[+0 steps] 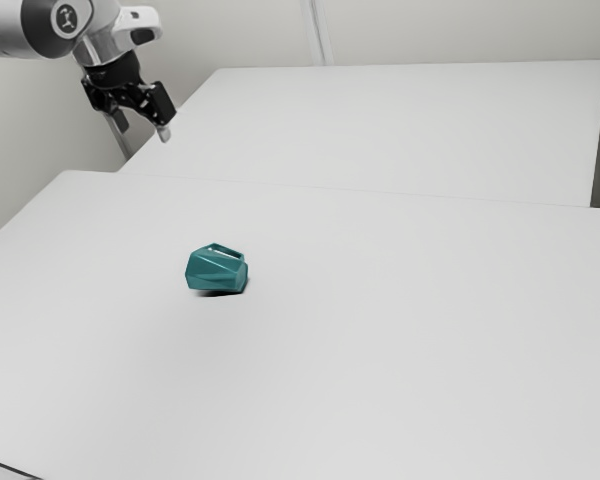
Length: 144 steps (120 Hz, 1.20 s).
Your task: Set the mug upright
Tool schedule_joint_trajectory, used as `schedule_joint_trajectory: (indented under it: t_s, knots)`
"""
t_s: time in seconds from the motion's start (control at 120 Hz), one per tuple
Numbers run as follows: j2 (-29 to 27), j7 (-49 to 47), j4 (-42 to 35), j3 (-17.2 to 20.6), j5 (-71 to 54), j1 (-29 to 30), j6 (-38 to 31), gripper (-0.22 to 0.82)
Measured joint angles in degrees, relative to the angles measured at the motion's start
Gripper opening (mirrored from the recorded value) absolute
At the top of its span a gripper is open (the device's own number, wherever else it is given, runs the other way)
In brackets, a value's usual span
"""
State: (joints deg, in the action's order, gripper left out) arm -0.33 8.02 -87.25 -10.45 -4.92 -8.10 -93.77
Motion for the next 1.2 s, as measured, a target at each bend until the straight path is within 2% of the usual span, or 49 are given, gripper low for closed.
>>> schedule_joint_trajectory:
  t_s: [0.267,0.692,0.858,1.042,1.2]
  knots:
    - [-1.5,2.4,-1.3,0.0,-0.2,3.4,-0.6,0.59]
    - [-10.0,4.3,-18.9,-2.1,0.3,5.5,-7.2,0.59]
    - [-11.6,4.7,-25.0,-4.9,2.1,5.3,-10.9,0.59]
    - [-10.4,6.1,-29.6,-10.0,8.3,4.9,-14.1,0.59]
    - [-8.1,8.9,-30.6,-11.7,14.2,5.0,-15.9,0.59]
